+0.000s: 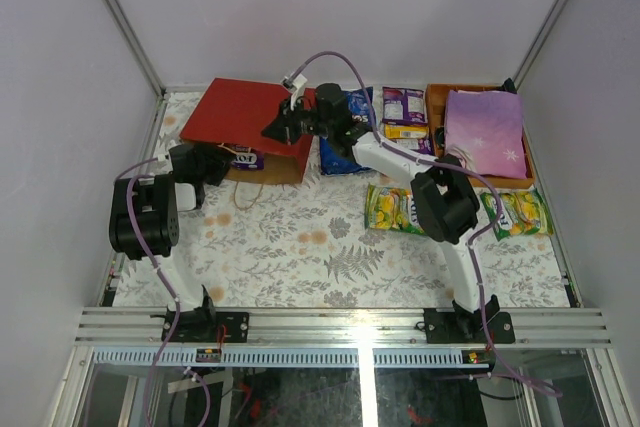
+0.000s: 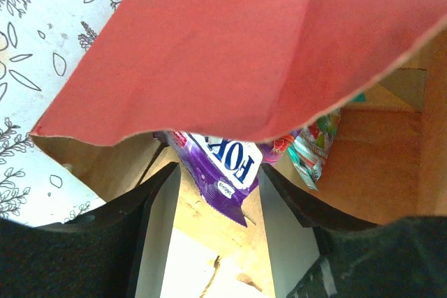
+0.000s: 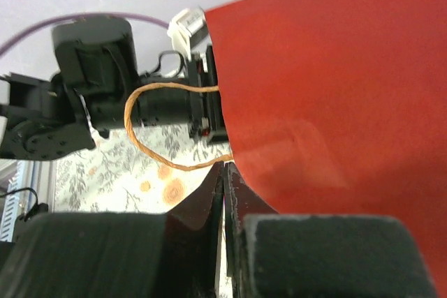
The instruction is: Take the snacks out of the paper bag
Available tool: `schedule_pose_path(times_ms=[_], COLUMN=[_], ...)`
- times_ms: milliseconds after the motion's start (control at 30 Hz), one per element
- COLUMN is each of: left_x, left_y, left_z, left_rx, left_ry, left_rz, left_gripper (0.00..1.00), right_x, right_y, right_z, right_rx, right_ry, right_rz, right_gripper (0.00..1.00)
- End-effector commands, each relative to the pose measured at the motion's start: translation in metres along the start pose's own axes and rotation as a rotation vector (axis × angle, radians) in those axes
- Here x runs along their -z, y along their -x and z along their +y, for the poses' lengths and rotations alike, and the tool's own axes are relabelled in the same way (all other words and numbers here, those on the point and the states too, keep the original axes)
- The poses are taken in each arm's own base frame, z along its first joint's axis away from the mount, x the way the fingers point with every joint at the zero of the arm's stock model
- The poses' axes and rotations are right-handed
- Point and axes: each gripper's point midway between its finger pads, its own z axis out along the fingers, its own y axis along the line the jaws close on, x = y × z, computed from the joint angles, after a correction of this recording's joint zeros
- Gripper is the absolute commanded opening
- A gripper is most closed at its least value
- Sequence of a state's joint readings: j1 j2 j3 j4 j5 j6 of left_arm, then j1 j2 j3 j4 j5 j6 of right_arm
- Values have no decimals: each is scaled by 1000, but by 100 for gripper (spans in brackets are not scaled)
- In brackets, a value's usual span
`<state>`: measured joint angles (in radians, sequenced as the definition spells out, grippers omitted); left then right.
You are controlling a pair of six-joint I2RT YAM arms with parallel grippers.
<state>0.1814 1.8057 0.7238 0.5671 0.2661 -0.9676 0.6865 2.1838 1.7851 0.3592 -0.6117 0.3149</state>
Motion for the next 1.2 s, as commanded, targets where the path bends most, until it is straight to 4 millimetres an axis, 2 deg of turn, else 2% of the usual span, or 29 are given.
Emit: schedule_pose_path(times_ms=[0,33,67,167,233,333,400,433,500,533,600,733,833,933,1033,1167], left_x=[-3,-4,-4,-6,-6,-8,-10,-10,-11,-11,-6,14,32,51,68,92], left_y=[13,13,13,13,14,15,15,15,14,13,15,19,15,8,5,3], left_z=[-13,-11,-10,-8,-7,-5,-3,-2,2,3,2,-6,-10,-7,-12,-21], left_rx=[-35,-35,-34,-40,-43,-43,-42,-42,-46,-51,-63,-86,-81,-73,-81,-102], left_ry=[-38,-35,-31,-21,-15,-6,3,9,23,28,27,15,-4,-15,-42,-64], left_rz=[-33,-33,-32,-33,-38,-42,-40,-38,-33,-28,-35,-74,-92,-106,-121,-136], left_gripper=[48,47,47,46,44,38,26,20,7,0,0,0,0,0,0,0], right_x=[13,16,20,42,58,73,83,90,114,133,150,153,157,165,167,165], right_y=[54,58,63,85,95,102,105,105,114,122,126,120,117,123,118,105], right_z=[30,28,28,10,9,17,21,24,43,46,32,14,12,14,15,9], right_rx=[97,99,104,21,-41,-183,-264,-266,-151,-114,-157,-66,13,103,163,103], right_ry=[-16,-44,-68,-309,-360,-263,-142,-60,172,230,212,-22,-155,-274,-319,-312], right_rz=[-114,-119,-133,-265,-354,-393,-370,-357,-402,-497,-548,-476,-443,-433,-435,-475], right_gripper=[8,58,98,99,99,99,99,99,99,100,100,99,99,99,100,99])
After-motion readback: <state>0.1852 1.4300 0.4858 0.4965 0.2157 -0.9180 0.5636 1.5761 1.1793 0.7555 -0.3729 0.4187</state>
